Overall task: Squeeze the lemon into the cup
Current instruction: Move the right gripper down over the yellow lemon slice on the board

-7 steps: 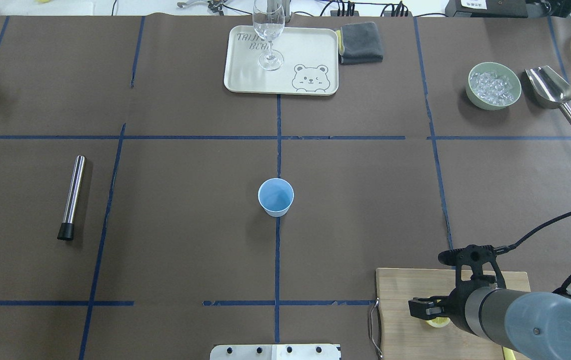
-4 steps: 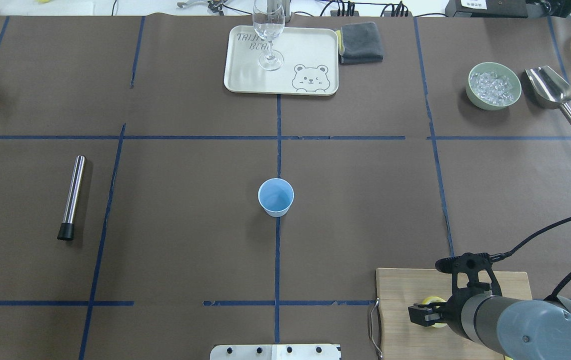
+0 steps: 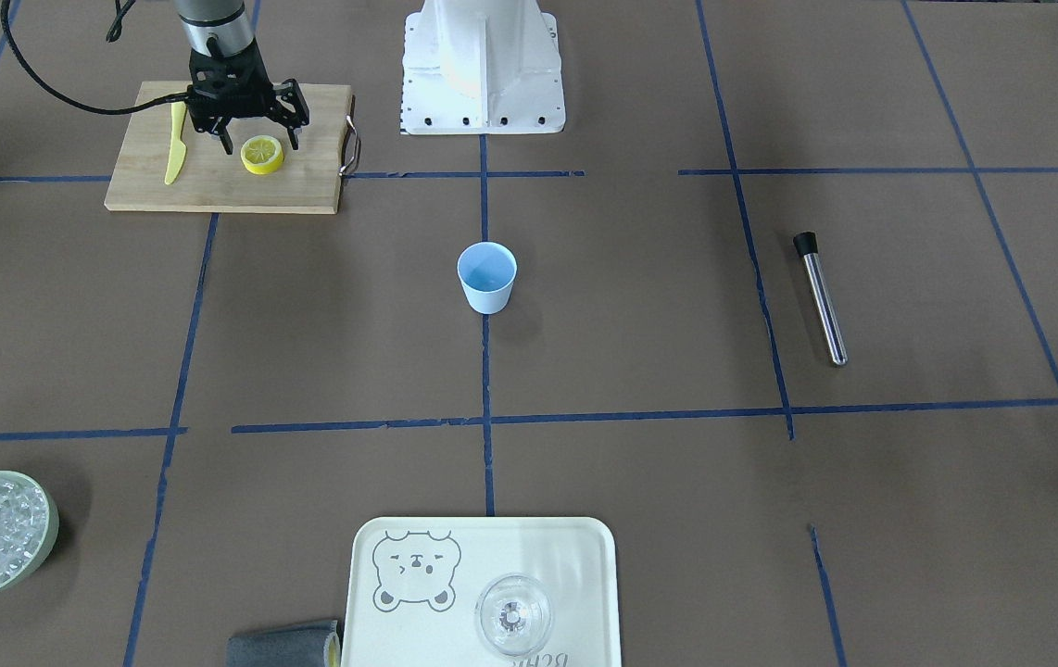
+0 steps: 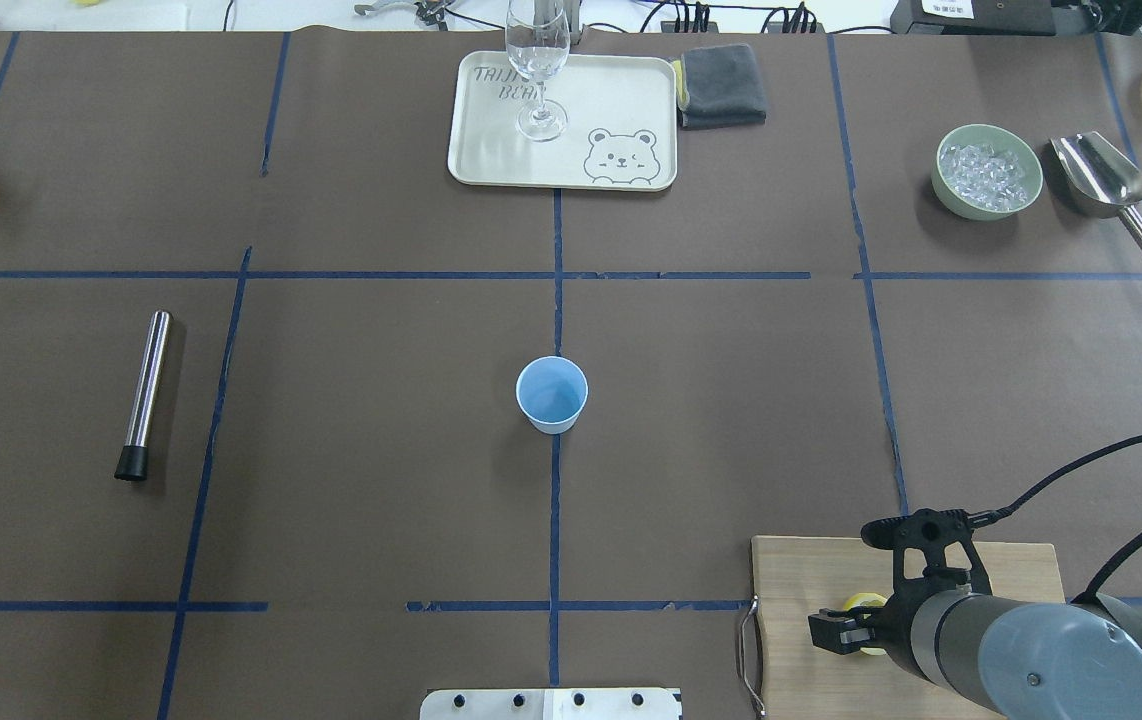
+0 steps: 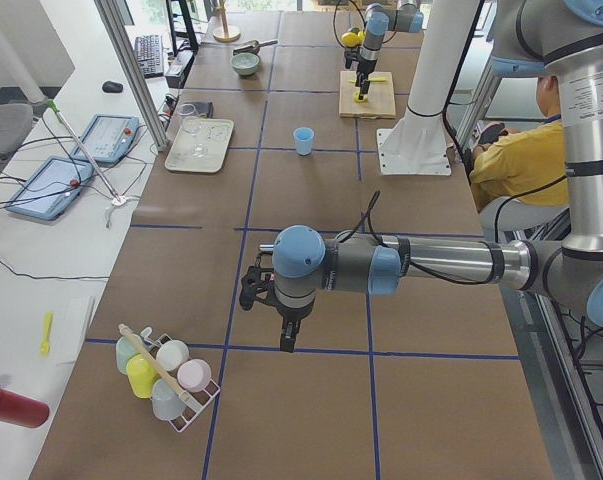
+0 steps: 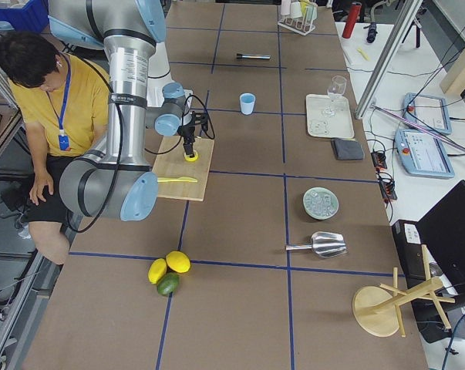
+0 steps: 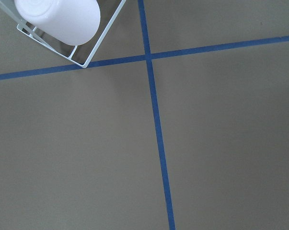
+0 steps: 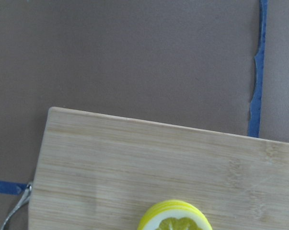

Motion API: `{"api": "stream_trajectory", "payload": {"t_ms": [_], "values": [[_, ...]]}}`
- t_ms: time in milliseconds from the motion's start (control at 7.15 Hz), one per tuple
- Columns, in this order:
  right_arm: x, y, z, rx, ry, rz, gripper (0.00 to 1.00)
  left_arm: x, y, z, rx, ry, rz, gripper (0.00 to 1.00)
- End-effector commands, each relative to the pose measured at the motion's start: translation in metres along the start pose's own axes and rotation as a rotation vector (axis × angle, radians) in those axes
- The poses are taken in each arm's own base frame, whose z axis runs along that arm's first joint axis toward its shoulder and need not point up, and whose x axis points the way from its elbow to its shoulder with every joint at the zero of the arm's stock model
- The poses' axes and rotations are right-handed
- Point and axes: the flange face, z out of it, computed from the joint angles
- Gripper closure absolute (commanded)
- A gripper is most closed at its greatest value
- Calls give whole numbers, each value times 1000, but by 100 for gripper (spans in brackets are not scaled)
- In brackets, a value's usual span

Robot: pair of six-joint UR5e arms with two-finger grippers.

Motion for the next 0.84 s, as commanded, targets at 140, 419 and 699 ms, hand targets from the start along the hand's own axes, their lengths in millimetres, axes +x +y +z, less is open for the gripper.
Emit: {"api": "stream_trajectory", "payload": {"t_ms": [140,419,699], "values": [[5,-2,13,30,-43,9,0,2,-2,-2,4,0,4,0],[11,-2,19,35,-29,9,0,2,-3,-3,6,-1,6,0],[13,-1,19,33,-24,7,0,3,-2,-3,6,-1,6,0]]}}
